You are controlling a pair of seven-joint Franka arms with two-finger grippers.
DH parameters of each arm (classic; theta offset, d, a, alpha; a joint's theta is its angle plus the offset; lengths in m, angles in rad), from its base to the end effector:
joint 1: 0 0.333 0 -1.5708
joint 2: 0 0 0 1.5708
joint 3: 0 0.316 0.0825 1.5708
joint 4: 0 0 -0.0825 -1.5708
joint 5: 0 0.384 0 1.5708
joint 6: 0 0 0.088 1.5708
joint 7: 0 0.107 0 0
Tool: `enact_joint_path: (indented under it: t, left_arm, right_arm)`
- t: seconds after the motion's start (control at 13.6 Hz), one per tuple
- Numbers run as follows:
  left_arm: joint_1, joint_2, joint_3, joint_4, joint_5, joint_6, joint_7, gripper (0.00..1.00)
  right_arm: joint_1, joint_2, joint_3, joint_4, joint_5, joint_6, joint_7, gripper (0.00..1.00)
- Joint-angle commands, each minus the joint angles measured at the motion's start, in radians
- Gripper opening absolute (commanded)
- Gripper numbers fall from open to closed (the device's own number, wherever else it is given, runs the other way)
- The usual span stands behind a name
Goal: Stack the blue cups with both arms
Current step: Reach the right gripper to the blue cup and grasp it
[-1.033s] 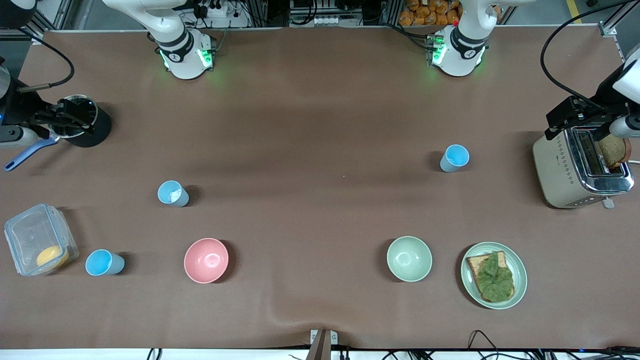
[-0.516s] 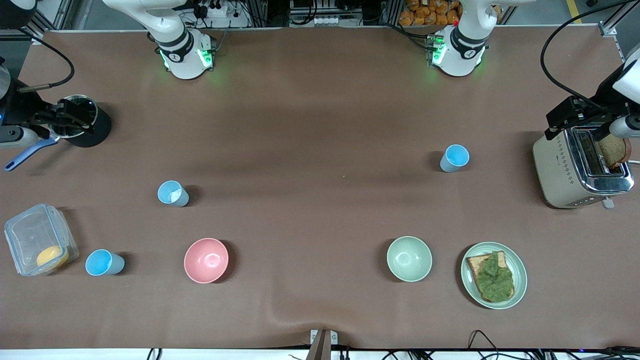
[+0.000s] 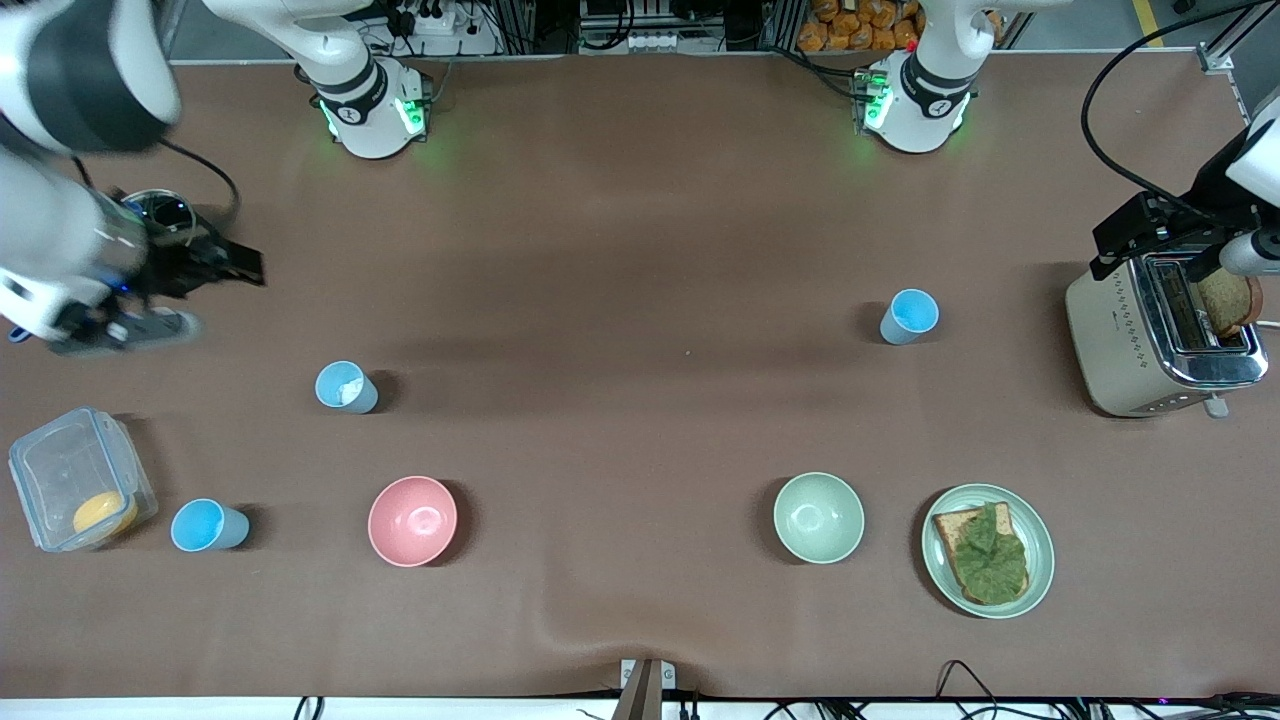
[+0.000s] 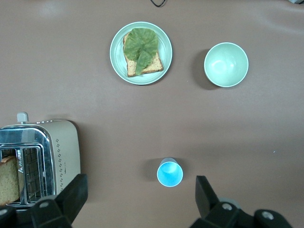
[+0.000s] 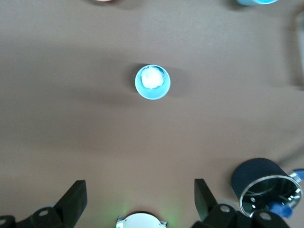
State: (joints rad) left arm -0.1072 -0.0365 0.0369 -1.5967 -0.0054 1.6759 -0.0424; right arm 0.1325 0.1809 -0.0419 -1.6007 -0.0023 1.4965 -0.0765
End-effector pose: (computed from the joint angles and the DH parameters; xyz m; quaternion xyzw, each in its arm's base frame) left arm 0.5524 -0.0390 0.6422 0.9982 -0.0138 0.0575 0.0066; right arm 0.5826 0.0543 0.5020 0.9864 0.0825 -0.1420 0.0059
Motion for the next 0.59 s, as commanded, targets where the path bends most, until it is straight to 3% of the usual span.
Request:
enact_joint_path:
  t: [0.0,0.22,0.52]
  left_arm:
    - [0.001,0.007,-0.002,0.018,0.007,-0.001,-0.004,1.00]
    - [0.001,0.007,-0.002,0.018,0.007,-0.001,-0.004,1.00]
    - [0.001,0.007,-0.002,0.018,0.007,-0.001,-0.002,1.00]
  right_arm:
    - [-0.016,0.061,-0.001,-0.062,-0.005,0.113,0.001,1.00]
    - [-0.069,0.063,-0.003,-0.250,-0.005,0.354,-0.075,1.00]
    - [-0.082,0.110,-0.003,-0.396,-0.007,0.585,-0.091,1.00]
